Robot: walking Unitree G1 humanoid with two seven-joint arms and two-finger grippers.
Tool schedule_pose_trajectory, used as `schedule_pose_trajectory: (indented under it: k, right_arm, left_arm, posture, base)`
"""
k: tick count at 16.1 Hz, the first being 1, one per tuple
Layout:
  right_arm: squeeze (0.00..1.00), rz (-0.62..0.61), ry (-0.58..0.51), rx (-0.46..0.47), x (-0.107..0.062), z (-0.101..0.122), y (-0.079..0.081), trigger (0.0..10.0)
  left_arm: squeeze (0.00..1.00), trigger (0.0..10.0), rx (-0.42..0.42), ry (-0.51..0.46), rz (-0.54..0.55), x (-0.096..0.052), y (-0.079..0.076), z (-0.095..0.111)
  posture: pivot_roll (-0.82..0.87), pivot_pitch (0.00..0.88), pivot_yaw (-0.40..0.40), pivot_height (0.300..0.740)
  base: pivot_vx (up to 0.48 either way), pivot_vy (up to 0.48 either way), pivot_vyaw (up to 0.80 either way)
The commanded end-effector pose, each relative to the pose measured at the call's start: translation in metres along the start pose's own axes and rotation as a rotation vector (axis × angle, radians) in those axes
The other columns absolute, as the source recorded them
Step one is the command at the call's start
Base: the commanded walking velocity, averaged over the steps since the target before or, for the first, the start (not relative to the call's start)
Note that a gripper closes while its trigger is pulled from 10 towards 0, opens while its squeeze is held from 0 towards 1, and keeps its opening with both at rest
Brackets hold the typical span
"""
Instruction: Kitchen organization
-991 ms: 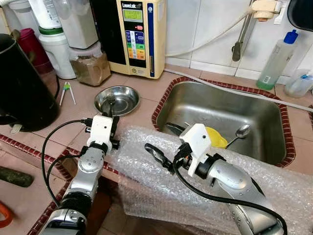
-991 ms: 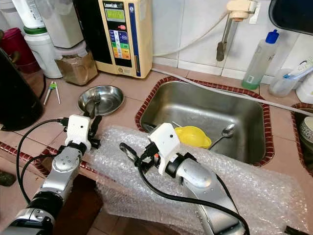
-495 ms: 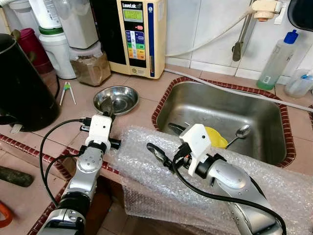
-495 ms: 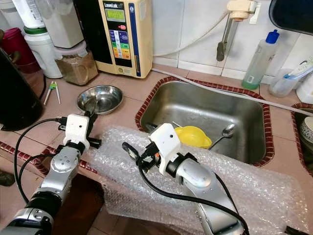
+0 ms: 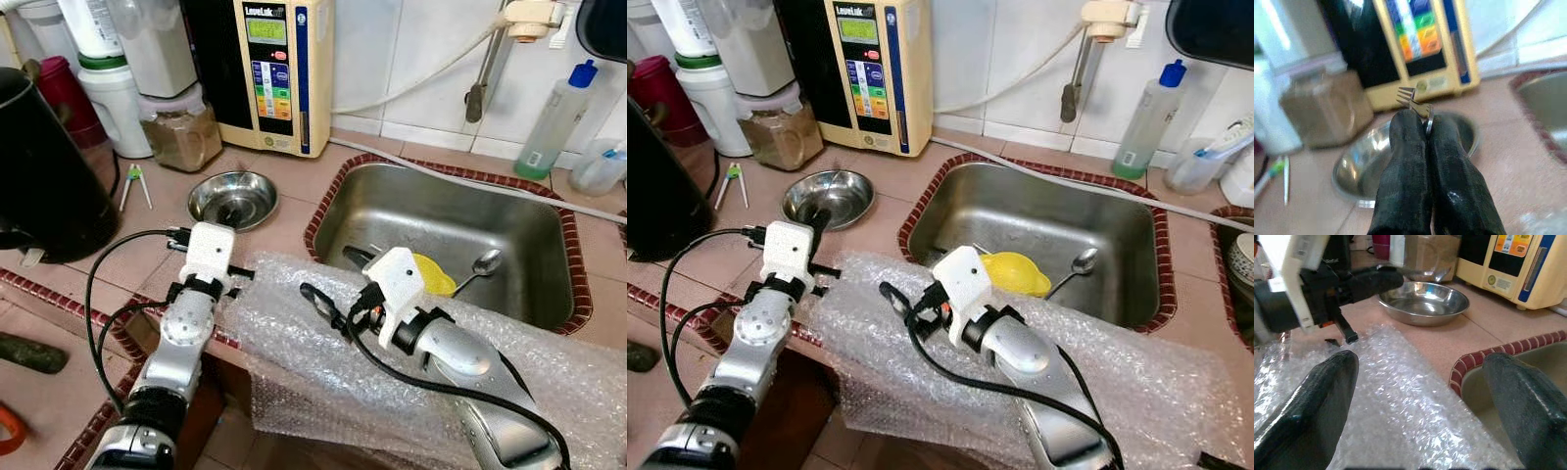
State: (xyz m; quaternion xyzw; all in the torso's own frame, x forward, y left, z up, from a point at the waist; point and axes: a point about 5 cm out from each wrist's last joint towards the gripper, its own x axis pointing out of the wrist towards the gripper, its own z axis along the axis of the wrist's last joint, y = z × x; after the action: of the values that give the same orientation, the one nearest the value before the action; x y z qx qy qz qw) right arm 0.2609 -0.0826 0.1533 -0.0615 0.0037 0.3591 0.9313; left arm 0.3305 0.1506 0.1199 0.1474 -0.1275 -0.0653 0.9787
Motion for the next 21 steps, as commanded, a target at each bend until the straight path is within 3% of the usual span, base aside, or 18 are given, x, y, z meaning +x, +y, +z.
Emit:
schedule_pose_trajectory:
  k: [1,4,8,11,13,17,21]
  right_arm:
    - [0.0,-0.042,-0.016,-0.002,0.001,0.002,-0.007,10.0]
    - [0.0,-0.234,-0.084,0.063,0.001,0.011,-0.034,10.0]
    - [0.0,-0.378,-0.136,0.165,-0.002,0.015,-0.056,10.0]
    - [0.0,-0.464,-0.219,0.359,-0.001,0.023,-0.07,10.0]
    - [0.0,-0.478,-0.311,0.563,0.002,0.035,-0.08,10.0]
    - [0.0,-0.412,-0.385,0.804,0.013,0.049,-0.083,10.0]
    - [0.0,-0.37,-0.313,0.903,0.027,0.048,-0.079,10.0]
  left_arm:
    - [0.0,0.0,0.04,-0.082,-0.03,0.002,-0.002,0.013]
    - [0.0,0.0,0.105,-0.237,-0.176,0.001,-0.018,0.036]
    - [0.0,0.0,0.159,-0.308,-0.284,-0.005,-0.028,0.043]
    - [0.0,0.0,0.242,-0.387,-0.447,-0.011,-0.038,0.046]
    - [0.0,0.0,0.268,-0.393,-0.509,-0.013,-0.041,0.043]
    - [0.0,0.0,0.281,-0.431,-0.554,-0.015,-0.053,0.047]
    - [0.0,0.0,0.284,-0.498,-0.594,-0.015,-0.067,0.054]
  posture:
    - [-0.04,0.017,0.06,0.74]
    - [-0.04,0.011,0.063,0.74]
    - [-0.04,0.007,0.067,0.74]
    - [-0.04,0.007,0.064,0.74]
    - [-0.05,0.011,0.065,0.74]
    - [-0.06,0.016,0.064,0.74]
    - [-0.06,0.02,0.054,0.74]
  base:
    - [0.0,0.0,0.0]
    - [0.0,0.0,0.0]
    - [0.0,0.0,0.0]
    - [0.0,0.0,0.0]
    - [0.0,0.0,0.0]
    - [0.0,0.0,0.0]
    - [0.0,0.0,0.0]
